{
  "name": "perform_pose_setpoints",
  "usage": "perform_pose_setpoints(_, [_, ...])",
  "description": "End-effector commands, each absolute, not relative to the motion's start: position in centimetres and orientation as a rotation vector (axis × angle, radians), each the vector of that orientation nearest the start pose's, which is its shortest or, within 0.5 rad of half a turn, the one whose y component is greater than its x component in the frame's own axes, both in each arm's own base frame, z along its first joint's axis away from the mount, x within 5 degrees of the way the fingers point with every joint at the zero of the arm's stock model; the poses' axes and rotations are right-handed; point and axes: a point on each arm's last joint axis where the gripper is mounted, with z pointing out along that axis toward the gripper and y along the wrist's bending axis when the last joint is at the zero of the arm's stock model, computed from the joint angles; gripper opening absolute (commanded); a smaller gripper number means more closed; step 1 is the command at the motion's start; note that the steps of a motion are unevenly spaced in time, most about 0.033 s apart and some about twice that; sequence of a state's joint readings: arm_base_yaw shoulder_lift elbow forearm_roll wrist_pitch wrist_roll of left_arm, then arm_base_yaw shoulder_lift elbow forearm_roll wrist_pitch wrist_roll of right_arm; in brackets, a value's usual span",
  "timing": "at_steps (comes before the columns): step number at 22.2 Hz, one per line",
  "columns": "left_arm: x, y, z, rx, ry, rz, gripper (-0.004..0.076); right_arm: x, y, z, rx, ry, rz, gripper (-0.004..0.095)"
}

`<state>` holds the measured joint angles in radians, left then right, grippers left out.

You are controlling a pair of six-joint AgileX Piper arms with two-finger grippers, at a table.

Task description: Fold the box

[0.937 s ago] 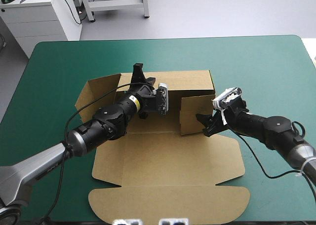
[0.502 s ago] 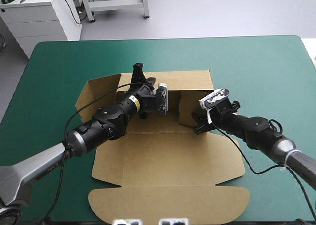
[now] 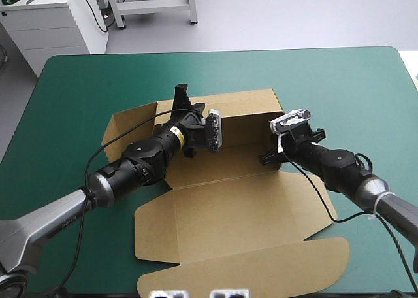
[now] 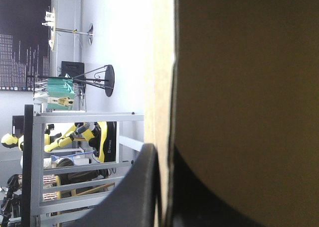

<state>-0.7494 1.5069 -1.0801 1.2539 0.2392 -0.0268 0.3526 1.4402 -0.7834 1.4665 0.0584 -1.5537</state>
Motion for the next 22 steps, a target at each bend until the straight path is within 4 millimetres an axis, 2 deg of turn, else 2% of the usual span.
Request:
perform_pose_setpoints(1, [25.8, -22.7, 32.9, 1.542, 1.155, 0.436, -0.0003, 27.5, 12.2, 26.7, -0.566, 2.007, 0.353, -0.0014])
perform_pose_setpoints(3, [25.8, -22.7, 32.9, 1.542, 1.155, 0.436, 0.0016, 27.7, 11.9, 26.8, -0.477, 2.028, 0.352, -0.0014])
perform_pose_setpoints(6, [25.4, -23.1, 32.9, 1.548, 1.144, 0.428, 0.0095, 27.8, 11.8, 26.8, -0.460, 2.031, 0.351, -0.0014])
perform_pose_setpoints(8, [24.8, -23.5, 33.2, 1.551, 1.122, 0.415, 0.0190, 27.8, 11.8, 26.8, -0.457, 2.031, 0.346, -0.0014])
perform_pose_setpoints(11, [22.0, -24.9, 34.3, 1.565, 1.070, 0.399, 0.0421, 27.8, 11.7, 26.8, -0.419, 2.039, 0.349, -0.0014])
perform_pose_setpoints(12, [21.5, -25.1, 34.4, 1.568, 1.066, 0.403, 0.0444, 27.8, 11.7, 26.8, -0.419, 2.039, 0.349, -0.0014])
perform_pose_setpoints(13, [20.2, -25.6, 34.8, 1.574, 1.061, 0.418, 0.0455, 27.8, 11.7, 26.8, -0.416, 2.041, 0.357, -0.0014])
perform_pose_setpoints(16, [17.4, -26.1, 35.4, 1.587, 1.068, 0.466, 0.0455, 27.8, 11.7, 26.8, -0.405, 2.044, 0.363, -0.0014])
perform_pose_setpoints(17, [15.9, -26.3, 35.8, 1.592, 1.062, 0.480, 0.0452, 27.8, 11.7, 26.8, -0.405, 2.044, 0.363, -0.0014])
perform_pose_setpoints(19, [13.8, -26.4, 36.7, 1.591, 1.023, 0.479, 0.0393, 27.8, 11.7, 26.8, -0.405, 2.044, 0.363, -0.0014])
perform_pose_setpoints(20, [13.0, -26.3, 37.2, 1.587, 0.992, 0.465, 0.0312, 27.8, 11.7, 26.8, -0.403, 2.043, 0.359, -0.0014])
perform_pose_setpoints(22, [11.5, -26.0, 38.5, 1.570, 0.916, 0.436, 0.0046, 27.8, 11.7, 26.8, -0.403, 2.043, 0.359, -0.0014])
